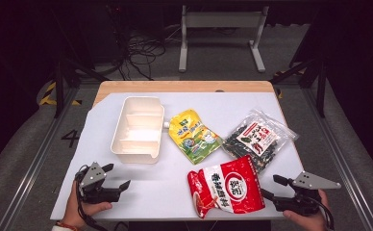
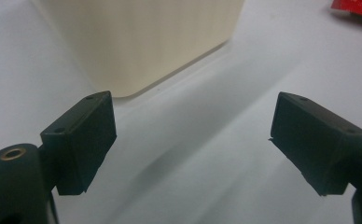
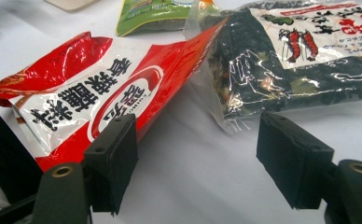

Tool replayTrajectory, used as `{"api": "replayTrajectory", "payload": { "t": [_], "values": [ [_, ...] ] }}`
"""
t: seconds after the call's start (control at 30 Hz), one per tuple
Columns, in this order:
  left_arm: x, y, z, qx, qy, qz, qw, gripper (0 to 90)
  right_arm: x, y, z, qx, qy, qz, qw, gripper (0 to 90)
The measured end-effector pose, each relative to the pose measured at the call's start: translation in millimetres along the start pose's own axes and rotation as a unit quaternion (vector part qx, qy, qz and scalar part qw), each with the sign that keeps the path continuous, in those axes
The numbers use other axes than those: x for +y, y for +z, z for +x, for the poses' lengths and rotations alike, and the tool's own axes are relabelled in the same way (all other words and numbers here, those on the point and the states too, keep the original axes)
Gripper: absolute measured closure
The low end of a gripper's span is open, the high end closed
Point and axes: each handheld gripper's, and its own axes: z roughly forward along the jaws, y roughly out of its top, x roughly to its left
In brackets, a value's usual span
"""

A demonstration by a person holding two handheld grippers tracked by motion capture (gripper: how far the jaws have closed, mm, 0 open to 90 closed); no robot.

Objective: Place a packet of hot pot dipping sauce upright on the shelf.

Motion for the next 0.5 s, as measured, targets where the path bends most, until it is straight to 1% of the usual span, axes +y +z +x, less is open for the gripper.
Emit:
{"api": "replayTrajectory", "payload": {
  "t": [0.07, 0.1, 0.13, 0.17, 0.2, 0.23, 0.27, 0.3, 0.33, 0.37, 0.43, 0.47, 0.5],
  "values": [
    [1.6, 1.8, -2.4, -0.005, 0.007, 0.002, 1.0, 15.4, 0.7, -1.7, -1.0, 0.008, 0.012, -0.007, 0.9999, 28.8],
    [1.7, 2.3, -4.3, -0.005, 0.005, 0.005, 1.0, 15.4, 1.3, -2.5, -0.1, 0.007, 0.012, -0.01, 0.9999, 28.7],
    [1.8, 2.6, -4.5, -0.006, 0.009, 0.006, 0.9999, 15.6, 2.6, -3.8, 1.2, 0.007, 0.009, -0.015, 0.9998, 28.7],
    [1.5, 3.0, -5.2, -0.009, 0.011, 0.007, 0.9999, 15.9, 3.8, -4.4, 1.7, 0.006, 0.004, -0.018, 0.9998, 28.6],
    [1.4, 3.5, -5.9, -0.01, 0.012, 0.01, 0.9998, 16.0, 7.5, -6.9, 2.6, -0.01, -0.002, -0.024, 0.9997, 28.7],
    [1.0, 4.1, -7.0, -0.013, 0.008, 0.011, 0.9998, 16.0, 7.5, -6.9, 2.6, -0.01, -0.002, -0.024, 0.9997, 28.7],
    [1.2, 4.5, -6.7, -0.014, 0.013, 0.014, 0.9997, 16.0, 8.9, -7.4, 1.9, -0.012, 0.001, -0.025, 0.9996, 28.7],
    [0.9, 5.6, -7.6, -0.017, 0.009, 0.016, 0.9997, 16.1, 10.0, -7.1, 1.3, -0.017, 0.004, -0.023, 0.9996, 28.8],
    [0.7, 6.2, -7.3, -0.017, 0.014, 0.018, 0.9996, 16.4, 11.1, -6.0, 1.2, -0.024, 0.002, -0.016, 0.9996, 29.1],
    [0.4, 6.9, -7.6, -0.019, 0.014, 0.022, 0.9995, 16.4, 11.9, -5.1, 1.3, -0.025, 0.002, -0.013, 0.9996, 29.3],
    [1.2, 7.2, -7.3, -0.014, 0.019, 0.025, 0.9994, 16.4, 11.8, -3.0, 3.6, -0.016, 0.003, -0.011, 0.9998, 29.0],
    [1.7, 7.9, -8.3, -0.016, 0.017, 0.023, 0.9995, 16.5, 11.3, -1.4, 5.3, -0.013, 0.003, -0.004, 0.9999, 28.6],
    [2.2, 8.1, -8.6, -0.018, 0.02, 0.024, 0.9993, 16.4, 10.1, 1.6, 7.6, -0.009, 0.002, 0.004, 1.0, 28.0]
  ]
}}
